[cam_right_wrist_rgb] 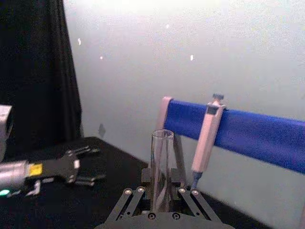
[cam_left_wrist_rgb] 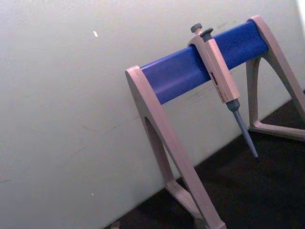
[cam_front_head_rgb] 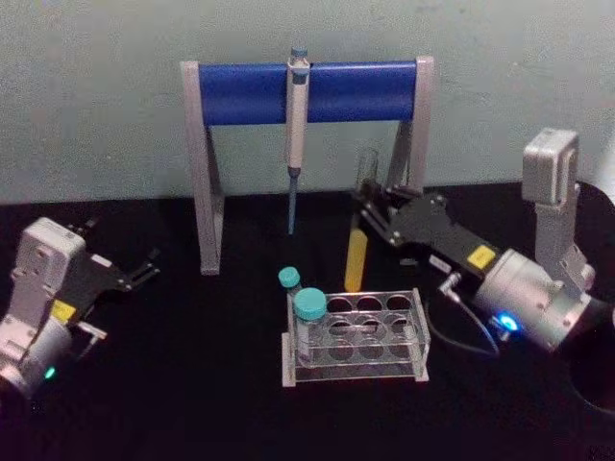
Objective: Pick up the test tube from the test tube rack, shake it, then place it back into the test tube rack.
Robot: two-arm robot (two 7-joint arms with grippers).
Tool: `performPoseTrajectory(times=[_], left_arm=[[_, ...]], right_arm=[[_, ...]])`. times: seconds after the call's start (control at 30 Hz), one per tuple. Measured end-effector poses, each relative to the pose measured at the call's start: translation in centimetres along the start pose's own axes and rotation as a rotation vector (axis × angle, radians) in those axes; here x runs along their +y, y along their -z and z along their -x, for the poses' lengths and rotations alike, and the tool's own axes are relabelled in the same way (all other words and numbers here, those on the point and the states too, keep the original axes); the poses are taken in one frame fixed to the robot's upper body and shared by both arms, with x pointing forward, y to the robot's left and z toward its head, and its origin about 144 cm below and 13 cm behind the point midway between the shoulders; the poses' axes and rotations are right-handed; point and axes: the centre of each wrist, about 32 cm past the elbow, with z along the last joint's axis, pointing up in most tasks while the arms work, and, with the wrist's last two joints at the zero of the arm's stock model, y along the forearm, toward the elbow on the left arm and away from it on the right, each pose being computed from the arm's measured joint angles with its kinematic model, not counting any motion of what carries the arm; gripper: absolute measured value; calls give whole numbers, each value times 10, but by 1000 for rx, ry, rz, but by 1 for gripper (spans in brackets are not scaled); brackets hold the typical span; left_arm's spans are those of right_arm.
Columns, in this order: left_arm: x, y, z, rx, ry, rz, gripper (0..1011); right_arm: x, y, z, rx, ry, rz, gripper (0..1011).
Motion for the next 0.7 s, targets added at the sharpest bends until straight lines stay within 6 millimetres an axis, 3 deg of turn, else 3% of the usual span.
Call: performPoseTrajectory(times=[0.3, 0.7], left_arm=[[0, 0, 0, 0, 0, 0, 1001], [0, 0, 0, 0, 0, 0, 1001]], right_arm=[[15, 0, -13, -24, 59, -26, 228], [4, -2, -19, -46, 105, -5, 229]])
